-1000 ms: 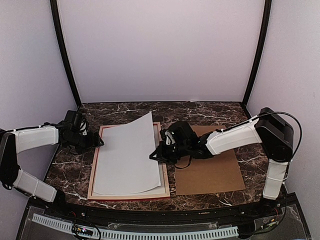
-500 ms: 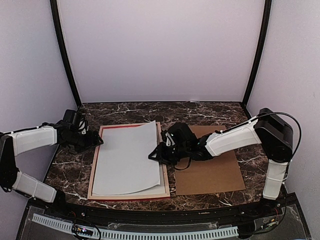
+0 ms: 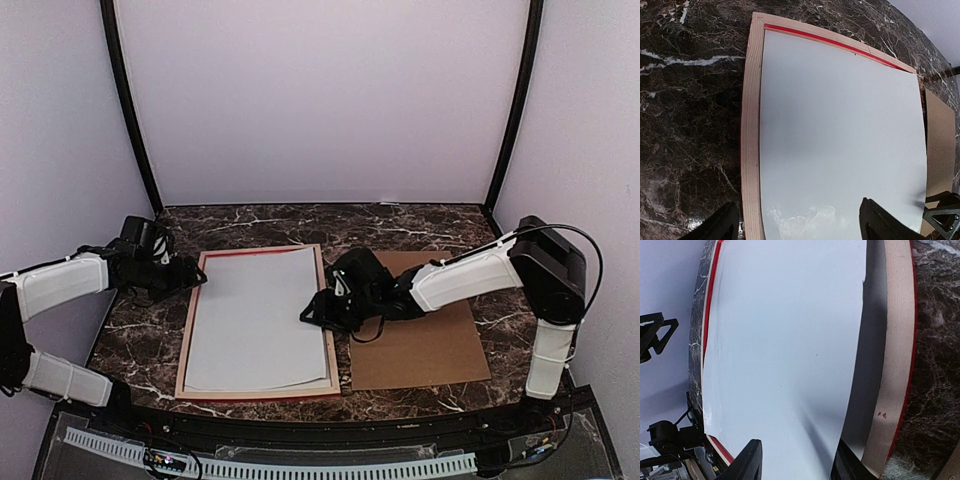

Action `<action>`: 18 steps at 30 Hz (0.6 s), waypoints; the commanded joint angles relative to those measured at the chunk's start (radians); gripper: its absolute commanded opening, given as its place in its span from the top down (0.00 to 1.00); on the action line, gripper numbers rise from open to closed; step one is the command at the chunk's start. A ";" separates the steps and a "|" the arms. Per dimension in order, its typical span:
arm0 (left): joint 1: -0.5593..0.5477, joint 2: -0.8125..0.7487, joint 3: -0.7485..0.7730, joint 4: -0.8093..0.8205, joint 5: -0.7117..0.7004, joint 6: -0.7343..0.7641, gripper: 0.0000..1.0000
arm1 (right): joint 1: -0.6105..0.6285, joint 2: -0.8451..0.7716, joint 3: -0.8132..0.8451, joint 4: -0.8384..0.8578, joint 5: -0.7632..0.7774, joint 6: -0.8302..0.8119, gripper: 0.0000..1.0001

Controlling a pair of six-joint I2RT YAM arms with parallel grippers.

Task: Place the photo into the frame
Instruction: Place the photo on the mat board.

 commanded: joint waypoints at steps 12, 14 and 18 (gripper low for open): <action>0.006 -0.041 -0.004 -0.006 0.058 0.008 0.14 | 0.010 0.041 0.111 -0.142 0.034 -0.099 0.49; 0.006 -0.049 -0.005 -0.007 0.057 0.009 0.13 | 0.010 0.030 0.109 -0.168 0.064 -0.108 0.48; 0.006 -0.058 -0.005 -0.007 0.057 0.008 0.13 | 0.010 -0.002 0.105 -0.214 0.120 -0.123 0.46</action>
